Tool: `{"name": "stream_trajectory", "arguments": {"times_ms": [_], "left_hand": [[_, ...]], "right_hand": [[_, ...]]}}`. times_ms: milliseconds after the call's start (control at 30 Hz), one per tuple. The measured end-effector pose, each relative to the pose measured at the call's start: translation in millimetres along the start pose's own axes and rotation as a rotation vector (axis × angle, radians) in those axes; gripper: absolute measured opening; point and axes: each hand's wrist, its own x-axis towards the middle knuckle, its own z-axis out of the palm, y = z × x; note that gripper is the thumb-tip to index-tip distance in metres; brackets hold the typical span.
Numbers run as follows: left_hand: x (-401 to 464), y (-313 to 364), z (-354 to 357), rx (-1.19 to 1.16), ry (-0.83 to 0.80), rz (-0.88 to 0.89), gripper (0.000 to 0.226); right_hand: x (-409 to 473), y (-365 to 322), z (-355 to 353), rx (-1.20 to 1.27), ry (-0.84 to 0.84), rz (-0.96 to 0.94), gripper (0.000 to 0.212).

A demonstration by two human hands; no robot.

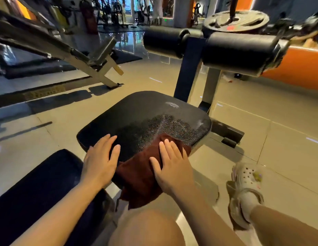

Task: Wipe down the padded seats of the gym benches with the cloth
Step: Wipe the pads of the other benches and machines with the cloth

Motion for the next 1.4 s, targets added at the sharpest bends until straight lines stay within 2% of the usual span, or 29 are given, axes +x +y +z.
{"name": "stream_trajectory", "arguments": {"times_ms": [100,200,300,400,500,633,733,933,967,1033,1067,1167,1200,1300,1400], "left_hand": [[3,26,26,0.022,-0.036,-0.031,0.053],[3,25,39,0.137,-0.026,-0.058,0.082],[2,21,41,0.144,-0.022,-0.056,0.083],[4,22,43,0.178,-0.034,-0.073,0.08],[4,23,38,0.154,-0.086,-0.097,0.078],[7,23,33,0.226,-0.253,-0.1,0.078],[15,27,26,0.256,-0.423,-0.155,0.086],[33,42,-4,0.191,-0.745,-0.237,0.131],[39,48,-9,0.204,-0.8,-0.246,0.127],[47,59,-14,0.211,-0.842,-0.293,0.091],[49,62,-14,0.175,-0.826,-0.321,0.079],[43,57,-5,0.081,-0.717,-0.38,0.079],[35,55,3,0.101,-0.638,-0.372,0.074],[17,55,31,0.209,-0.33,-0.288,0.085],[10,68,46,0.019,0.009,-0.385,0.06]], "right_hand": [[26,40,-12,0.0,0.052,0.087,0.072],[51,87,-28,-0.007,0.06,0.165,0.067],[58,101,-29,-0.012,0.077,0.174,0.069],[48,82,-20,-0.03,0.084,0.046,0.075],[24,44,-8,0.003,0.043,-0.203,0.061],[18,8,-2,0.039,-0.122,-0.434,0.061],[50,16,-11,0.002,-0.217,-0.571,0.066],[141,61,-29,-0.079,-0.231,-0.331,0.066],[144,66,-31,-0.09,-0.225,-0.342,0.065],[132,70,-32,-0.095,-0.216,-0.435,0.063],[118,72,-31,-0.089,-0.221,-0.496,0.063],[64,76,-28,-0.036,-0.225,-0.637,0.063],[53,77,-28,-0.019,-0.19,-0.658,0.061],[46,80,-27,-0.004,-0.167,-0.632,0.056],[61,76,-35,-0.002,-0.231,-0.637,0.077]]}}
